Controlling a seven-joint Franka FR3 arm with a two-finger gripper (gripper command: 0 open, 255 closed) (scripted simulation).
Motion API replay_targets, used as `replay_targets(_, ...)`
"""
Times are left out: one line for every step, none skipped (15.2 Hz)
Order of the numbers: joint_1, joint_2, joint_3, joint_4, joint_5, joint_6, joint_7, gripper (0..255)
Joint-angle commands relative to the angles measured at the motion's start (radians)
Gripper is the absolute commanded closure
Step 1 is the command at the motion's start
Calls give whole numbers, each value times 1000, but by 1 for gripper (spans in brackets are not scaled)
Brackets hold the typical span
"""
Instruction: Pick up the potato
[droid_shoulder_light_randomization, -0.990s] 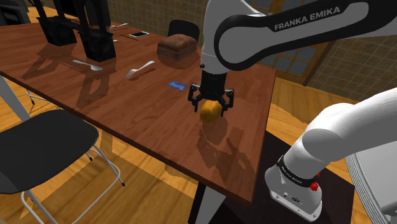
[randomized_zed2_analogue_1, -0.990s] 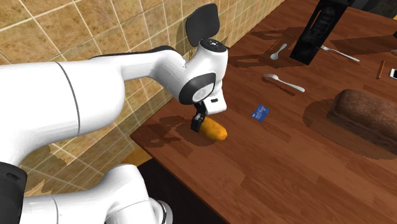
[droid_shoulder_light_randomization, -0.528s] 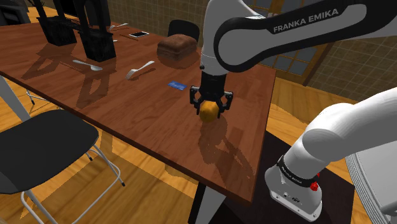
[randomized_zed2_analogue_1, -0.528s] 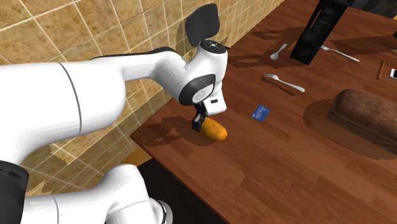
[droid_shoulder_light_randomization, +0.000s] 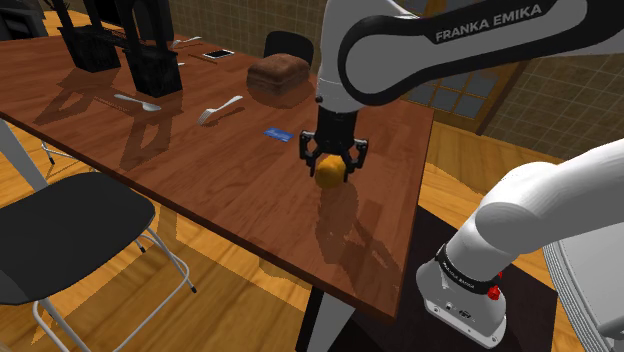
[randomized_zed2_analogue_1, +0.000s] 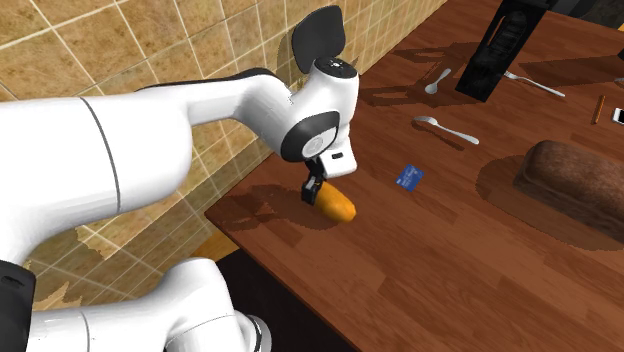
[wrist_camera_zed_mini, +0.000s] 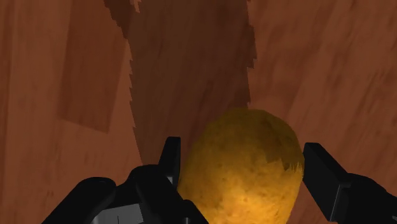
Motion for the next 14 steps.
replay_targets(-1, -9, -7, 17, -4, -26, 1, 255)
replay_targets(-1, -14, -10, 27, -5, -41, 1, 255)
replay_targets(-1, -19, -14, 37, -7, -56, 1, 255)
replay_targets(-1, -23, -18, 47, -9, -71, 1, 255)
replay_targets(-2, -27, -22, 58, -11, -86, 2, 255)
replay_targets(-2, -31, -25, 69, -13, -100, 2, 255)
replay_targets(-2, -35, -29, 79, -16, -114, 2, 255)
replay_targets(-3, -38, -32, 90, -18, -129, 3, 255)
replay_targets(-3, -41, -36, 102, -20, -143, 3, 255)
replay_targets(-4, -43, -39, 113, -22, -157, 4, 255)
replay_targets(-4, -46, -42, 124, -24, -171, 4, 255)
replay_targets(-5, -48, -46, 136, -26, -185, 5, 255)
replay_targets(-5, -48, -46, 138, -26, -187, 5, 255)
replay_targets(-5, -48, -46, 138, -26, -187, 5, 255)
